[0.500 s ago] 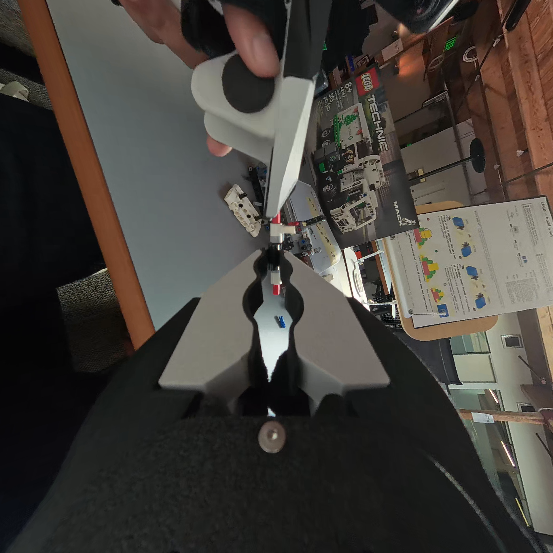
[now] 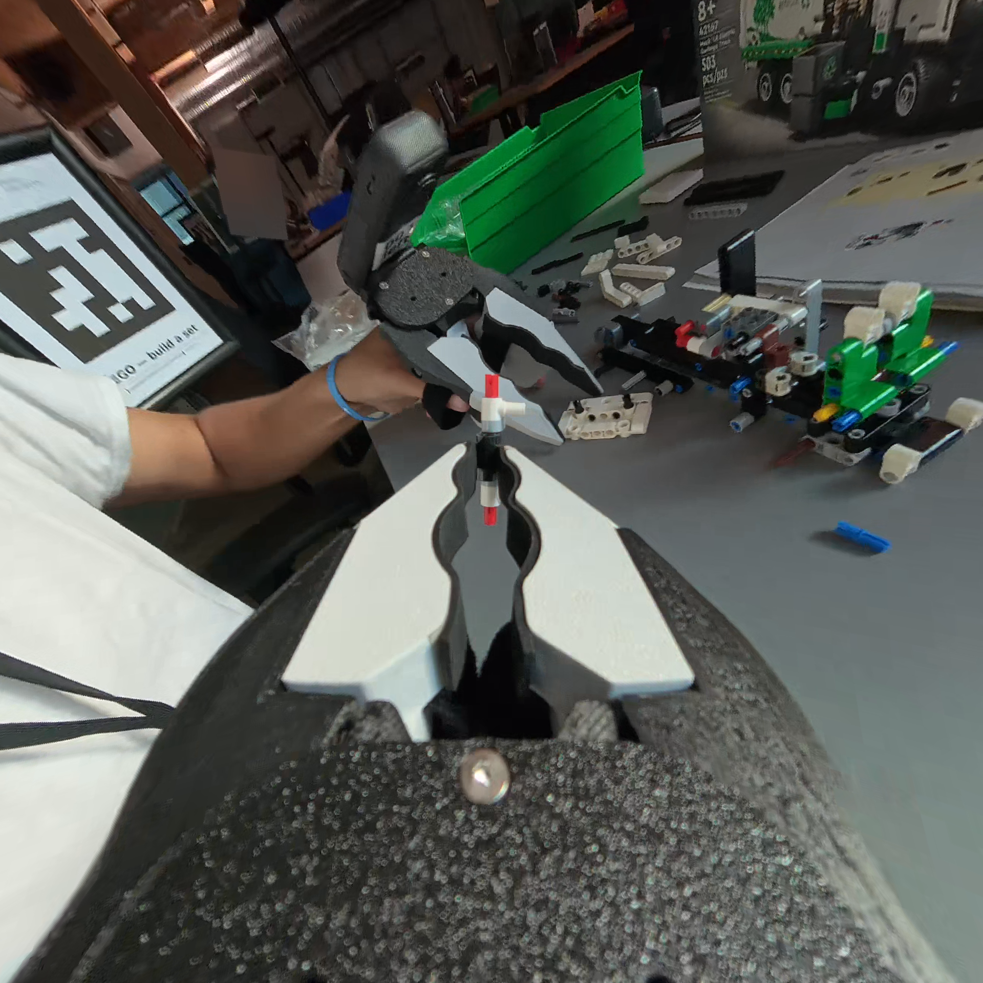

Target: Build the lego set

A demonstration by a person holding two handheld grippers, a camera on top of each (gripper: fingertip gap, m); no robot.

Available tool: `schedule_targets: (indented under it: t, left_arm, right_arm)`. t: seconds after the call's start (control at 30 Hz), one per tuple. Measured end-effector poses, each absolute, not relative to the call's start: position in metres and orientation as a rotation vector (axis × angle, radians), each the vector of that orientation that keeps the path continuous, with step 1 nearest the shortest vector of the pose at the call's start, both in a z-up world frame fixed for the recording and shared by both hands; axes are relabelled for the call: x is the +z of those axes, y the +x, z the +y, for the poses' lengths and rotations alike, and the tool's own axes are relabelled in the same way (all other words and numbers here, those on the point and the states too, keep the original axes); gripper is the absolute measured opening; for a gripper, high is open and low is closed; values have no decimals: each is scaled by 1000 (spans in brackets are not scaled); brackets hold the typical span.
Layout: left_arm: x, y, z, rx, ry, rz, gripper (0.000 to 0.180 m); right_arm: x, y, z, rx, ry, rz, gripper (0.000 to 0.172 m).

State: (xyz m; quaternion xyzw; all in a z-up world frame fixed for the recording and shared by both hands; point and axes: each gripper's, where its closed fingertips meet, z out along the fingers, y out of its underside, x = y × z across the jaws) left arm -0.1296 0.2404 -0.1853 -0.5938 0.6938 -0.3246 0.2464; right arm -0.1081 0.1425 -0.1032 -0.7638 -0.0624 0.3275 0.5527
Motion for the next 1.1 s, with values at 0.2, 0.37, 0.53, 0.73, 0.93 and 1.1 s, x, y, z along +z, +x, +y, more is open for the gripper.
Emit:
schedule_targets:
  t: [0.2, 0.37, 0.53, 0.73, 0.93, 1.1]
  left_arm:
    - [-182, -131, 199, -1024, -1621, 1935, 45]
    - [-174, -131, 196, -938, -1366, 2021, 57]
    - [-180, -115, 213, -894, -1376, 2052, 70]
    - [-181, -107, 200, -995, -1424, 2050, 62]
    - [-189, -105, 193, -935, -1367, 2133, 57]
    - [-185, -95, 196, -862, -1196, 2164, 56]
  right_arm:
    - [-106, -97, 145, 961, -1768, -41, 5]
    - [-103, -89, 143, 997, -1735, -42, 5]
    - [-104, -84, 145, 1023, -1735, -17, 5]
    - [-103, -77, 145, 1073, -1709, 33, 5]
    - [-103, -76, 146, 1117, -1699, 49, 5]
    - [-101, -72, 148, 1149, -1682, 70, 5]
